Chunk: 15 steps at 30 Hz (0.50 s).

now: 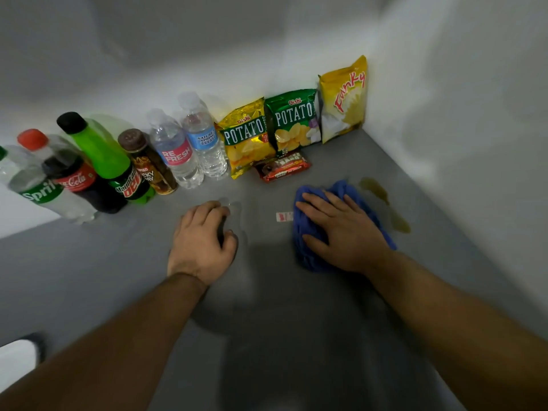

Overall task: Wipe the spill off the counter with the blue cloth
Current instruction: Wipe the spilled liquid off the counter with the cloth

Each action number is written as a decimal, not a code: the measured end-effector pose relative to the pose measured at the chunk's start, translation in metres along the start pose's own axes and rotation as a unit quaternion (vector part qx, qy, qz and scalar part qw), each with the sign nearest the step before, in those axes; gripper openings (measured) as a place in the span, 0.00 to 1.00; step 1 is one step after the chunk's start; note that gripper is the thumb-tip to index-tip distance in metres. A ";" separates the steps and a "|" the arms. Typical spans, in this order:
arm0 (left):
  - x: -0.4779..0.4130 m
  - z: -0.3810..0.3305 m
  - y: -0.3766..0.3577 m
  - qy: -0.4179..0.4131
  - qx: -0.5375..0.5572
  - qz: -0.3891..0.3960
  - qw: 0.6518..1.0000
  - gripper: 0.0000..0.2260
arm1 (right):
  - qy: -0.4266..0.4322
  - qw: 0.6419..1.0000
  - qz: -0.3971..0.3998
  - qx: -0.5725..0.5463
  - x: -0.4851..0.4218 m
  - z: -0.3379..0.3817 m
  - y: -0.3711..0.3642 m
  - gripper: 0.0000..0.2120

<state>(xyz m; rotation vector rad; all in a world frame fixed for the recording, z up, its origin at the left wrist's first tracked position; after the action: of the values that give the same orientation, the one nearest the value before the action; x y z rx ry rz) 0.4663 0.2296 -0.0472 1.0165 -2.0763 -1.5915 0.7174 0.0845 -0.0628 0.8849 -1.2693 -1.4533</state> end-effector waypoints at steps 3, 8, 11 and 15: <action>0.001 -0.002 0.000 -0.001 0.000 -0.004 1.000 0.22 | -0.076 0.997 -0.022 0.011 -0.022 0.013 0.002 0.32; -0.001 -0.008 0.003 0.015 -0.012 0.019 1.000 0.23 | -0.028 0.999 0.002 -0.041 -0.007 0.035 -0.003 0.32; -0.006 -0.037 0.001 0.000 0.003 -0.010 1.000 0.21 | -0.019 0.983 0.015 -0.182 0.024 0.023 0.012 0.26; -0.008 -0.126 -0.014 -0.158 0.060 -0.071 0.983 0.17 | -0.145 0.947 -0.155 -0.239 0.083 -0.036 0.035 0.16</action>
<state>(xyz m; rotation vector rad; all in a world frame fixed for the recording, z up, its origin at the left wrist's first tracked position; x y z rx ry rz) 0.5569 0.1458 -0.0189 1.0267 -2.3814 -1.8179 0.7374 -0.0045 -0.0290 0.5673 -0.9337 -2.0921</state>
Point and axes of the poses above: each hand's wrist, its own x-axis away from the middle knuckle, its own y-axis out of the back of the hand, z = x × y, the point moved 3 cm from there along -x, towards the middle knuckle, and after that the axes turned 7 degrees about -y, right-handed, at the moved point
